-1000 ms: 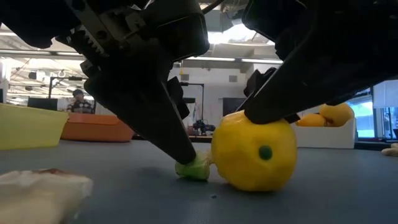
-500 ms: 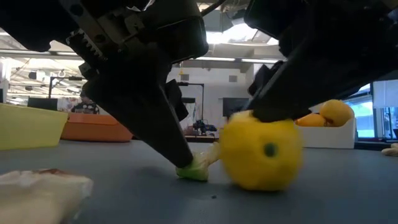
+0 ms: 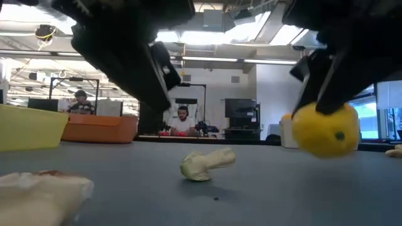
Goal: Sort produce into baskets
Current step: Put the lemon into the white bin
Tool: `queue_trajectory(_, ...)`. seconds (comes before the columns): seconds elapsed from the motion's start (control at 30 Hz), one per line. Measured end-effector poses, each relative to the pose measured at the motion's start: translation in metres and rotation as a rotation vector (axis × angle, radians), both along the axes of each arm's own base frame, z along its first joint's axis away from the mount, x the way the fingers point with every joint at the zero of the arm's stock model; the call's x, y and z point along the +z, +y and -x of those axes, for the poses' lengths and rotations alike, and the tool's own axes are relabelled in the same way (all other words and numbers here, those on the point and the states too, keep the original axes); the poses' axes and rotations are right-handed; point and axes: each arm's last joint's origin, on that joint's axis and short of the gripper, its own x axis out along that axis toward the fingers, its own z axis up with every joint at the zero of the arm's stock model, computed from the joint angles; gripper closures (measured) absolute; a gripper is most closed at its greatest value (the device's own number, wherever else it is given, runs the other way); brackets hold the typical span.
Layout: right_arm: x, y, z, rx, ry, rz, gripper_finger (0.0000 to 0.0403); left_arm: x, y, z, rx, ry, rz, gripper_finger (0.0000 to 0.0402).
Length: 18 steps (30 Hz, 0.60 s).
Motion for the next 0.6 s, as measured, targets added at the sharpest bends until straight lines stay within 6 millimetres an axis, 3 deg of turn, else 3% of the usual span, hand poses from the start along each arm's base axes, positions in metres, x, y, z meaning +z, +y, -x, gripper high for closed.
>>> queue_trajectory(0.3,0.046,-0.030,0.032,-0.108,0.002,0.153,0.0234,0.015,0.015,0.001,-0.066,-0.058,-0.113,0.0396)
queue_trajectory(0.6,0.087,-0.100,0.061,-0.304,0.033,0.328,0.0235,0.014,0.060,-0.011,-0.028,-0.064,-0.196,0.0396)
